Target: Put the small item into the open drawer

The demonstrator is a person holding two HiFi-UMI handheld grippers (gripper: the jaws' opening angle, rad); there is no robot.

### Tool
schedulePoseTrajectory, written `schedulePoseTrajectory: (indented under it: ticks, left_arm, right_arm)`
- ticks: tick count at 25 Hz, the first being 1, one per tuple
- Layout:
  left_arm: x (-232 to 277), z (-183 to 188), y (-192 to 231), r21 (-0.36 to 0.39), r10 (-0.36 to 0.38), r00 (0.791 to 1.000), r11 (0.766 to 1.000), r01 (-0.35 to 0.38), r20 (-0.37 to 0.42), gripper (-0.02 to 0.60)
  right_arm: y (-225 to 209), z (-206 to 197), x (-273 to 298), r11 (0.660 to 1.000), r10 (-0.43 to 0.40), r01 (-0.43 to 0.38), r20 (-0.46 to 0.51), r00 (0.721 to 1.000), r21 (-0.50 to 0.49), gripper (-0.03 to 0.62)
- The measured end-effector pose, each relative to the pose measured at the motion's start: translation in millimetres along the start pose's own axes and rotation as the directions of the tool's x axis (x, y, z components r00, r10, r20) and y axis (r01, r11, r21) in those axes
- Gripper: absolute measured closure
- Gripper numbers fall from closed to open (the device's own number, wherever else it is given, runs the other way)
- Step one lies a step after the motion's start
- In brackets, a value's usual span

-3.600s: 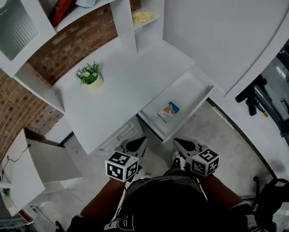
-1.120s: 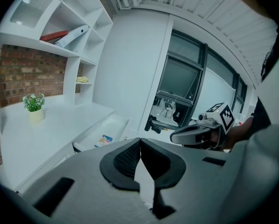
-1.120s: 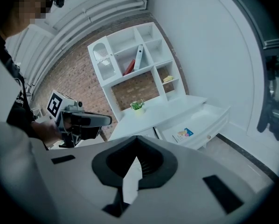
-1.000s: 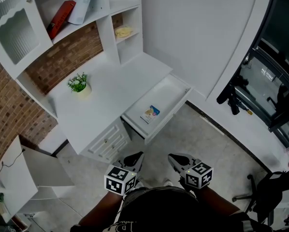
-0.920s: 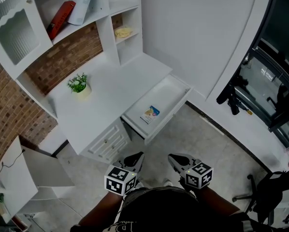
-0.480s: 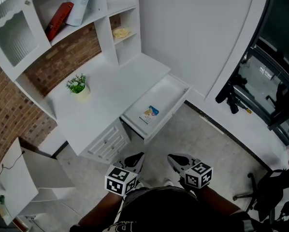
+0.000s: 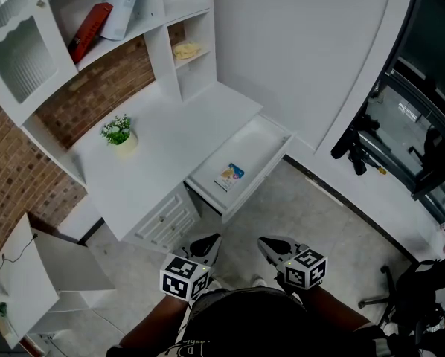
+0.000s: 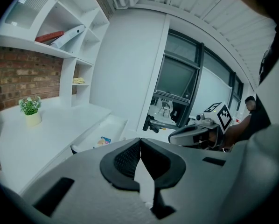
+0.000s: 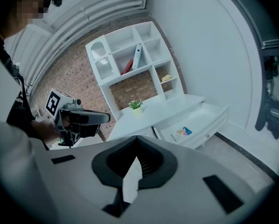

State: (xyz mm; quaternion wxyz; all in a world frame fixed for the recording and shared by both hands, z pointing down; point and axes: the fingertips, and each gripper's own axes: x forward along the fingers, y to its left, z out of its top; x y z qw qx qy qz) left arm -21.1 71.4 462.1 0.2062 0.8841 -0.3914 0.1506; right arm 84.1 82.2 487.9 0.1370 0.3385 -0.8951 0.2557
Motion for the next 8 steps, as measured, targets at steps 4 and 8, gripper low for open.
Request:
schedulePoseTrajectory:
  ticks: [4,8]
  left_arm:
    - [1.5,0.1,-0.3,0.000,-0.009,1.000,1.000,0.009,-0.003,0.563]
    - [0.7,0.9,3.6,-0.001,-0.009,1.000,1.000,0.009,-0.002,0.563]
  right_arm:
    - [-1.3,0.2,1.4,1.000,-0.005,0.005,-0.002,1.000,0.005,0.589]
    - [0.5,0.6,4.3,1.000,-0.005,0.005,-0.005,1.000,0.004,0.589]
